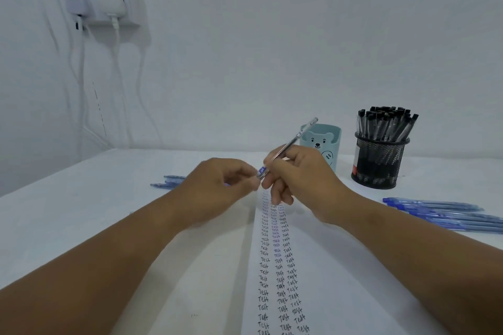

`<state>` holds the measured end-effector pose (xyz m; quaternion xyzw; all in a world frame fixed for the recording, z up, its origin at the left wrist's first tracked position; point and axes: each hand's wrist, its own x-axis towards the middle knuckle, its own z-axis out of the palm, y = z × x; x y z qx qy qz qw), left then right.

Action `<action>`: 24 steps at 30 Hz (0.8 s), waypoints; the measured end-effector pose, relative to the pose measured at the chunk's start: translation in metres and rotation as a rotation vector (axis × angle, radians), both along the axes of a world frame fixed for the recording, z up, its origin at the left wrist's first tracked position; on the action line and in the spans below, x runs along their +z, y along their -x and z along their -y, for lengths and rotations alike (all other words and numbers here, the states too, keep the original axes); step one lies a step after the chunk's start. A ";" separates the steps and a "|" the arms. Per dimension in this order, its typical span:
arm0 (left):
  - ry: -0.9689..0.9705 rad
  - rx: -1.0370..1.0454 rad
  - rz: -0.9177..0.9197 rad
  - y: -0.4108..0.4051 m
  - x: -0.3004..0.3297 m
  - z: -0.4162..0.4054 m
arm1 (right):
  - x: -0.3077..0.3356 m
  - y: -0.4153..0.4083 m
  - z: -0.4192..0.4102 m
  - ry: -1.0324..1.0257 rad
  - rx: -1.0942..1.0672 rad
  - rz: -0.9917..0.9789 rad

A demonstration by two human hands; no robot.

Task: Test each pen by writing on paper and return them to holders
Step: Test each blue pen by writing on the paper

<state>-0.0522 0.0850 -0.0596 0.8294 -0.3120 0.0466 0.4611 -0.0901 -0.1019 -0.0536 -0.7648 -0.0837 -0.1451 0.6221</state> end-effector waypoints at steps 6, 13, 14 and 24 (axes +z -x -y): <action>-0.143 -0.012 0.139 0.001 -0.007 0.007 | -0.003 0.001 0.003 -0.055 0.052 -0.043; -0.160 -0.103 0.126 0.004 -0.013 0.013 | -0.003 0.001 0.006 -0.149 0.126 -0.132; -0.138 -0.110 0.107 0.003 -0.013 0.012 | -0.001 0.001 0.006 -0.149 0.139 -0.132; -0.132 0.039 0.137 -0.023 -0.010 -0.019 | 0.005 -0.008 0.061 -0.201 -0.095 -0.067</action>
